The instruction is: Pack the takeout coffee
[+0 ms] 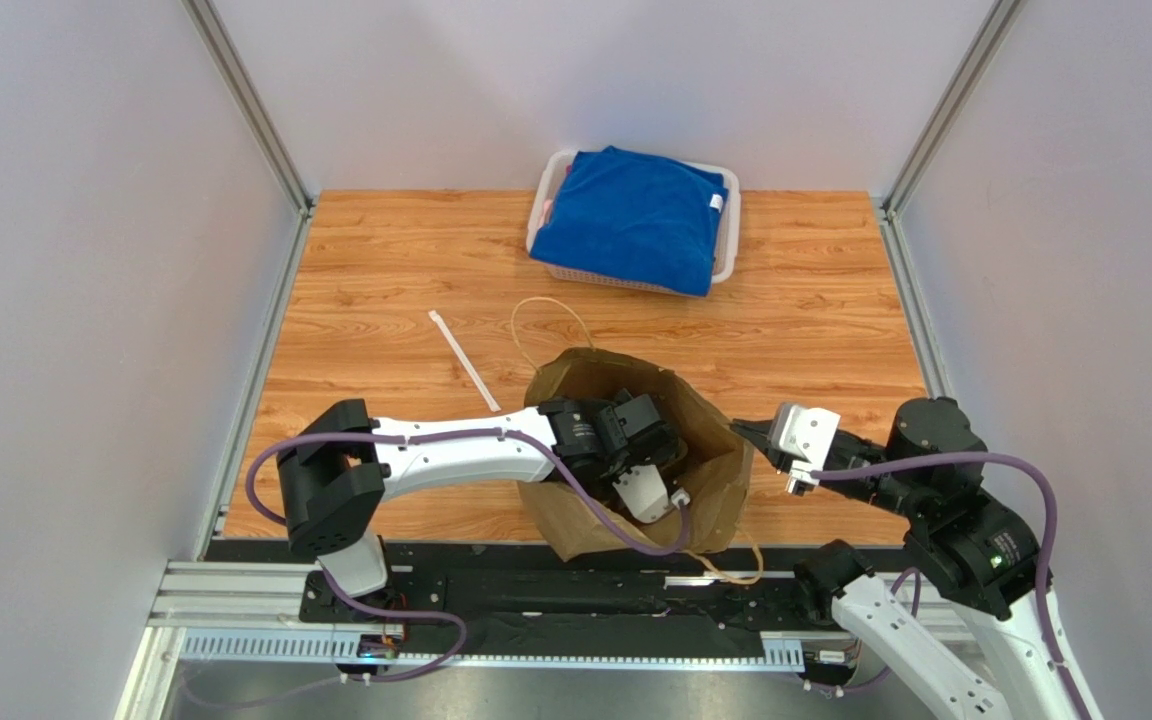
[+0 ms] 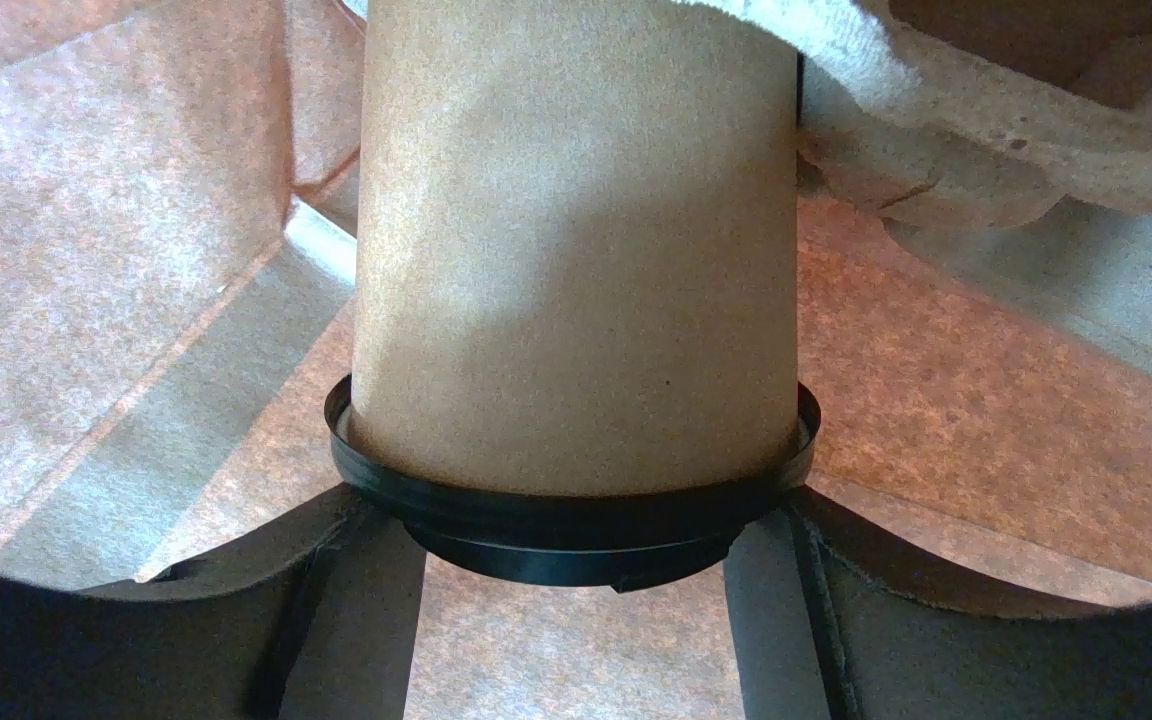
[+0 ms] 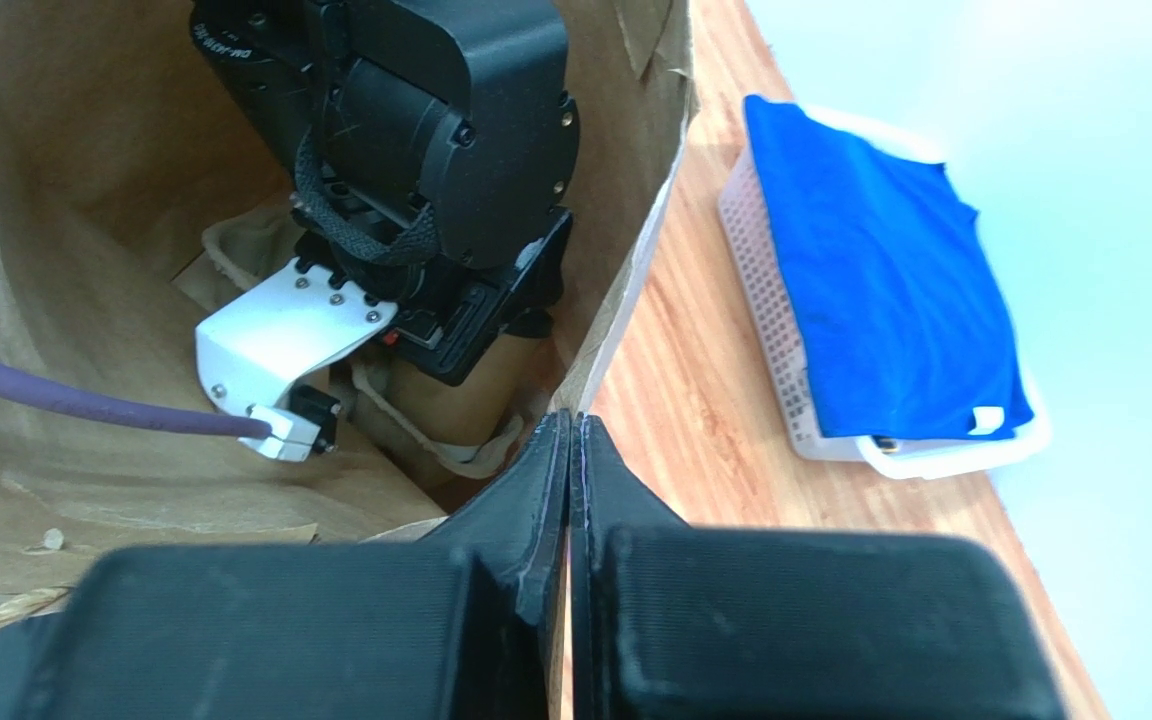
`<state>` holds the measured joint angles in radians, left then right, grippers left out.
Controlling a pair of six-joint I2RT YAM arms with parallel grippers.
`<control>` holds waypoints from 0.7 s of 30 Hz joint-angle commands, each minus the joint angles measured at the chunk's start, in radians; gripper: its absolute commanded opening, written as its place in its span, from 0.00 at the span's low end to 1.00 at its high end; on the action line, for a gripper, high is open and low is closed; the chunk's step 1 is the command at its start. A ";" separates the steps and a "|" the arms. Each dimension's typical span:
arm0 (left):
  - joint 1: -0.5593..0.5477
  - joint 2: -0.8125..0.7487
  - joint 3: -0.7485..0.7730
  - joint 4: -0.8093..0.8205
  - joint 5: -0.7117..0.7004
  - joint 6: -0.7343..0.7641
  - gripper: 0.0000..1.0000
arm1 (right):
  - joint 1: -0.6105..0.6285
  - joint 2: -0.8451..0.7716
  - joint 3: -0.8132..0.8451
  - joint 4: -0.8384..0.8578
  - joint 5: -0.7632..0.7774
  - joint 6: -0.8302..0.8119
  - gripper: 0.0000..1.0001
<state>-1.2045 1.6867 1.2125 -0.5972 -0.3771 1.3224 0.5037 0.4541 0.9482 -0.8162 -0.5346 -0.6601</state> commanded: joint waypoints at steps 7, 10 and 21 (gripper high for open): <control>0.017 -0.025 -0.004 0.126 -0.109 -0.011 0.27 | 0.006 -0.055 -0.052 0.101 0.050 -0.036 0.00; 0.016 -0.028 -0.010 0.128 -0.118 -0.008 0.27 | 0.004 -0.068 -0.061 0.118 0.065 -0.036 0.00; 0.020 -0.030 -0.016 0.106 -0.117 0.021 0.64 | 0.006 -0.054 -0.078 0.134 0.074 -0.023 0.00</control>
<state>-1.2037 1.6863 1.2030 -0.5495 -0.4129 1.3148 0.5037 0.3920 0.8803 -0.7319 -0.4801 -0.6857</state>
